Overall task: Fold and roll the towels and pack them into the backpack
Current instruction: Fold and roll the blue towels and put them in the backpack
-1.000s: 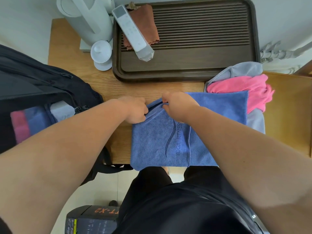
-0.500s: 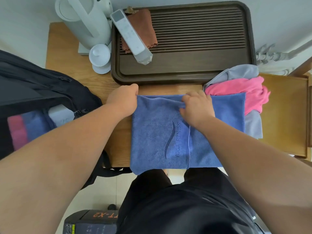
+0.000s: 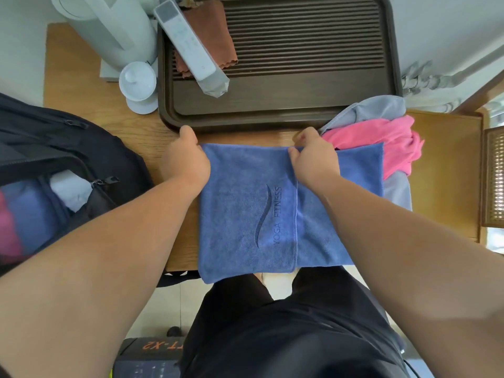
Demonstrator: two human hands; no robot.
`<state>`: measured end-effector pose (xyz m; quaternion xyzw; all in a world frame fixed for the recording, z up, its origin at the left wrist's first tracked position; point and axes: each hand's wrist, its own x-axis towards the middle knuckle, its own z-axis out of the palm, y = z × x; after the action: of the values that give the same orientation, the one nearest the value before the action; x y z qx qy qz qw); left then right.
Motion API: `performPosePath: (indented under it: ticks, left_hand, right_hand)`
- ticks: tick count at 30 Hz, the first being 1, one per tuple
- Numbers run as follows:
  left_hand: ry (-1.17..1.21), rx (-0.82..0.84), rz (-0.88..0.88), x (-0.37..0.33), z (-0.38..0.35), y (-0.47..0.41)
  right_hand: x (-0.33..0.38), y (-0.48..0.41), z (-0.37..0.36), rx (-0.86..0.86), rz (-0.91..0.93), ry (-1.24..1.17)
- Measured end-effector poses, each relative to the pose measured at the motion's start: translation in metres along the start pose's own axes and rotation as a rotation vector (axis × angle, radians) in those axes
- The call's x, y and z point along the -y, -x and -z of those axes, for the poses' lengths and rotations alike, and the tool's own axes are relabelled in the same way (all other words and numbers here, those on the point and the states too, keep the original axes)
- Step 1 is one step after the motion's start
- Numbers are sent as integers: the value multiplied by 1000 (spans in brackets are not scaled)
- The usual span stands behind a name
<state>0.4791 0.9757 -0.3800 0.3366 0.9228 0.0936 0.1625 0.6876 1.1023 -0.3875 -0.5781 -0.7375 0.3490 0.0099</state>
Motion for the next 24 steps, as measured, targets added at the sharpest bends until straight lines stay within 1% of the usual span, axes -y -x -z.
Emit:
performPosePath:
  ticks: [3,5,8,11,14,16,21,24]
  left_hand:
    - [82,-32,-5,-2,-3,19]
    - [129,27,-38,-7,-7,38]
    - [172,110,-140,-15,-21,75]
    - [165,184,-153,-25,-36,116]
    - [150,233,-105,-38,-49,153]
    - [116,254,-58,-47,-57,173]
    - [91,242,155,-69,-77,223]
    - [52,228,254,-74,-91,246]
  right_hand:
    - [-4,7,1,49,82,-26]
    - [-10,16,4,93,159,1]
    - [-27,31,9,93,275,102]
    - [-50,42,15,129,325,225]
    - [-67,49,22,247,400,357]
    - [-68,49,28,295,434,389]
    - [-61,41,39,395,563,486]
    - [-54,36,40,459,590,548]
